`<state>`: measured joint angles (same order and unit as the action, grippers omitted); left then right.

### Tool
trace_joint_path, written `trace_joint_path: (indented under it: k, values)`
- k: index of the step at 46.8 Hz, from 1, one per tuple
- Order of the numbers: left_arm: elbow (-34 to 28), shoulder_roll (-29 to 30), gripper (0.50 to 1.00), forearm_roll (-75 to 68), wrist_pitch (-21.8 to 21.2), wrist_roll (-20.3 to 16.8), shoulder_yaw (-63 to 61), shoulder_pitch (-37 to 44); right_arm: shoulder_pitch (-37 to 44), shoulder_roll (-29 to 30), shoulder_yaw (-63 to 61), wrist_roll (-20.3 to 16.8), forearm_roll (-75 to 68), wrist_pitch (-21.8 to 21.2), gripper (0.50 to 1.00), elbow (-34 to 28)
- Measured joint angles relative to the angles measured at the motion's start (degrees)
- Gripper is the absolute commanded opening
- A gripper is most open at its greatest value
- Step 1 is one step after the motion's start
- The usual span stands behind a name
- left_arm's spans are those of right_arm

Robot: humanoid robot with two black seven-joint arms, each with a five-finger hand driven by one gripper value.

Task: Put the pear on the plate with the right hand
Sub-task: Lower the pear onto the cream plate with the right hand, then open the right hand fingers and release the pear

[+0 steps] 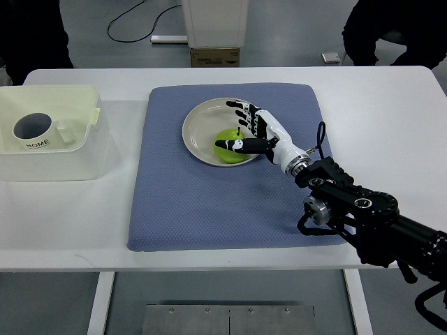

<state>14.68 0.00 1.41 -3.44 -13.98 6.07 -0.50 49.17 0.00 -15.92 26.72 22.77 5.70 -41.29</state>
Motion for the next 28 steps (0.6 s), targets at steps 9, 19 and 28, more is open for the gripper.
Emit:
trace_joint_path:
  k: [9,19,28]
  values:
    - [0.0,0.0,1.000,0.0,0.0,0.0,0.0,0.0,0.0,0.0,0.0,0.0,0.0,-1.3,0.998,-0.1]
    - [0.0,0.0,1.000,0.0,0.0,0.0,0.0,0.0,-0.4,-0.2,-0.2,0.3,0.0,-2.8,0.998,-0.4]
    - [0.0,0.0,1.000,0.0,0.0,0.0,0.0,0.0,-0.6,-2.9,-0.6,0.6,-0.1,-2.9,0.998,-0.4]
